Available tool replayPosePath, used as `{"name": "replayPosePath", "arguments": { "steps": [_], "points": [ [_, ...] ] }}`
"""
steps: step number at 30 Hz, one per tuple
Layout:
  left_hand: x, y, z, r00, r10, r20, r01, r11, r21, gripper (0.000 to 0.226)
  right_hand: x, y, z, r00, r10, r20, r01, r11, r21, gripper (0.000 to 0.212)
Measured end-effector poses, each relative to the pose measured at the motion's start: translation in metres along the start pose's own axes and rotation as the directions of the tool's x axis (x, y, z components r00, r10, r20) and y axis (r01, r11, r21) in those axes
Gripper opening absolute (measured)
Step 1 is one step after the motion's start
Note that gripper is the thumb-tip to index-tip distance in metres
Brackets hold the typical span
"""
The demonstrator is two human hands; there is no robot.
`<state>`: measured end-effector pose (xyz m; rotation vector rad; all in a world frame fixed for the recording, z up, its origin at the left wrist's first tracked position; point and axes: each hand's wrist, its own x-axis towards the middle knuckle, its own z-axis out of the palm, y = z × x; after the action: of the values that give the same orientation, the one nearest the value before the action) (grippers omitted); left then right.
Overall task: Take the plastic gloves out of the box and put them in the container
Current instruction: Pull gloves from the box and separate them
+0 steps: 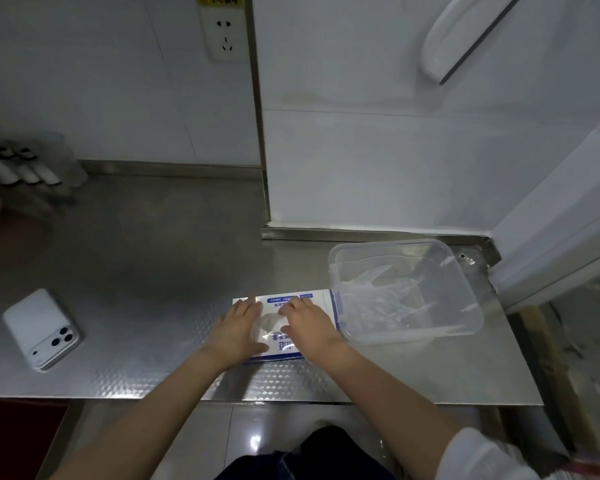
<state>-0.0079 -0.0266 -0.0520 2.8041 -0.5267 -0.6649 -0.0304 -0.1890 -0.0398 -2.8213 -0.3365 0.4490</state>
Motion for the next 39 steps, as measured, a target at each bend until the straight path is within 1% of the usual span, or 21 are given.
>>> {"name": "replayPosePath", "arguments": {
  "steps": [2,4,7,10,12,14,16,18,20,22,24,26,28,32,35,37,39],
  "points": [
    [0.0,0.001,0.001,1.0,0.024,0.013,-0.024,0.999,-0.038,0.083,0.003,-0.001,-0.001,0.999,0.034,0.004,-0.034,0.999,-0.037,0.039],
    [0.001,0.001,0.001,0.999,0.038,-0.007,-0.039,0.997,-0.071,0.083,0.007,-0.003,-0.003,0.999,0.048,-0.002,-0.048,0.996,-0.077,0.032],
    [0.002,-0.001,0.001,0.999,0.034,-0.02,-0.036,0.994,-0.105,0.084,0.01,-0.004,-0.006,0.999,0.032,-0.037,-0.036,0.992,-0.123,0.025],
    [0.003,-0.003,0.004,0.999,0.03,-0.021,-0.033,0.992,-0.123,0.085,0.007,-0.005,-0.007,0.997,0.037,-0.065,-0.041,0.997,-0.059,0.027],
    [0.004,-0.003,0.005,0.999,0.03,-0.026,-0.033,0.991,-0.127,0.084,0.005,-0.005,-0.012,0.989,0.091,-0.117,-0.087,0.995,0.042,0.023],
    [0.005,-0.003,0.006,0.999,0.027,-0.032,-0.031,0.992,-0.122,0.084,0.008,-0.003,-0.02,0.983,0.104,-0.151,-0.089,0.991,0.099,0.018],
    [0.006,-0.004,0.006,0.999,0.021,-0.031,-0.025,0.992,-0.121,0.084,0.012,-0.001,-0.025,0.99,0.053,-0.132,-0.04,0.994,0.103,0.015],
    [0.006,-0.004,0.007,0.999,0.021,-0.033,-0.025,0.993,-0.117,0.084,0.015,-0.004,-0.023,0.997,0.011,-0.072,-0.005,0.997,0.08,0.018],
    [0.006,-0.004,0.008,0.999,0.022,-0.037,-0.026,0.993,-0.118,0.084,0.018,-0.01,-0.015,1.0,0.013,-0.004,-0.013,0.998,0.062,0.025],
    [0.006,-0.005,0.009,0.999,0.026,-0.043,-0.031,0.992,-0.119,0.083,0.02,-0.017,-0.009,0.999,0.035,0.027,-0.035,0.999,0.011,0.033],
    [0.007,-0.005,0.01,0.999,0.024,-0.046,-0.03,0.991,-0.127,0.083,0.023,-0.021,-0.003,0.998,0.055,0.029,-0.054,0.998,-0.045,0.034],
    [0.007,-0.005,0.01,0.998,0.024,-0.05,-0.03,0.991,-0.129,0.084,0.025,-0.024,0.001,0.998,0.064,0.016,-0.062,0.993,-0.099,0.028],
    [0.007,-0.006,0.011,0.998,0.027,-0.054,-0.034,0.992,-0.125,0.084,0.025,-0.025,0.002,0.998,0.064,-0.006,-0.064,0.991,-0.117,0.027],
    [0.009,-0.008,0.013,0.998,0.033,-0.053,-0.038,0.993,-0.11,0.085,0.021,-0.016,-0.004,0.995,0.085,-0.05,-0.087,0.995,-0.045,0.036],
    [0.009,-0.008,0.011,0.998,0.026,-0.059,-0.032,0.994,-0.105,0.083,0.019,-0.001,-0.014,0.984,0.14,-0.113,-0.129,0.987,0.097,0.036],
    [0.008,-0.008,0.011,0.998,0.027,-0.063,-0.033,0.994,-0.105,0.082,0.018,0.007,-0.02,0.973,0.192,-0.124,-0.163,0.963,0.213,0.03],
    [0.007,-0.008,0.011,0.998,0.03,-0.06,-0.036,0.993,-0.111,0.081,0.014,0.008,-0.022,0.967,0.225,-0.115,-0.173,0.921,0.348,0.017]
  ]
}}
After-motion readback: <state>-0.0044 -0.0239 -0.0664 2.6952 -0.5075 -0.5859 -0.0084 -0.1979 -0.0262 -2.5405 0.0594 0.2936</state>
